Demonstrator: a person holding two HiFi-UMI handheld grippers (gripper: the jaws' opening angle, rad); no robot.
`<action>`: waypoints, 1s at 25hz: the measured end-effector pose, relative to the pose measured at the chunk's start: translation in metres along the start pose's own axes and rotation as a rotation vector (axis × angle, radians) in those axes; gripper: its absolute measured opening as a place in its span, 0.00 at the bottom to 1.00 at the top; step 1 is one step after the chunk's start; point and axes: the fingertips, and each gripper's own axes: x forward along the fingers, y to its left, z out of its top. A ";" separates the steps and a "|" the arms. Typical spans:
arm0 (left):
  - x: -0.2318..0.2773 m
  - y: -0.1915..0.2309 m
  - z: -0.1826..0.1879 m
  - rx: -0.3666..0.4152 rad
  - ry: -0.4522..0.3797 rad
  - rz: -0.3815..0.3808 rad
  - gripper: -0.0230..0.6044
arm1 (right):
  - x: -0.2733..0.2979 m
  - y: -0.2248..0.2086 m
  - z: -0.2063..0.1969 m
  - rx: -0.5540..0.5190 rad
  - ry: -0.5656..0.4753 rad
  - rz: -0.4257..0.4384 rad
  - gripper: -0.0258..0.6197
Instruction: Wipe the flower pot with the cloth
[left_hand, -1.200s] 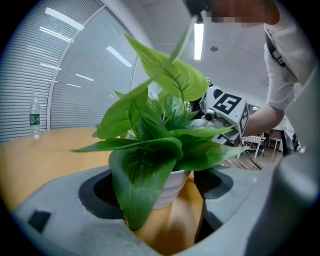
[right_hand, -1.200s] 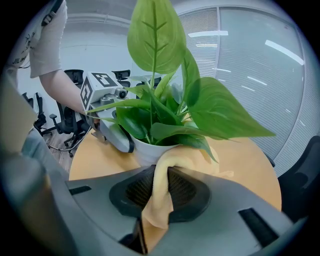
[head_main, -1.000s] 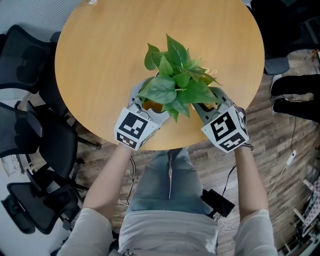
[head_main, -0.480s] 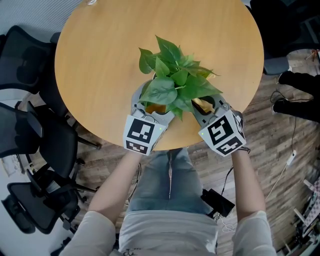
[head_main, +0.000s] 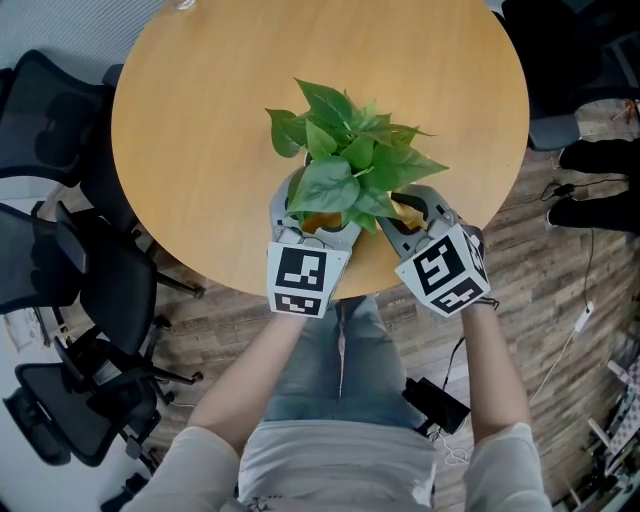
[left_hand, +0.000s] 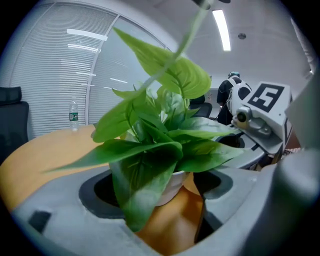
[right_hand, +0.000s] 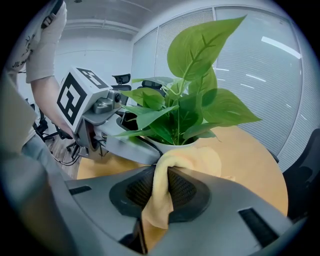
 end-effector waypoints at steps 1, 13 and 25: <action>0.000 0.000 0.000 -0.002 -0.002 0.004 0.73 | 0.000 0.000 0.000 0.001 -0.003 0.000 0.13; -0.007 -0.001 -0.001 0.011 -0.026 -0.103 0.73 | -0.003 -0.002 -0.006 0.035 -0.014 -0.010 0.13; -0.021 0.012 0.001 0.151 -0.060 -0.494 0.78 | -0.003 -0.005 -0.010 0.048 -0.009 -0.019 0.13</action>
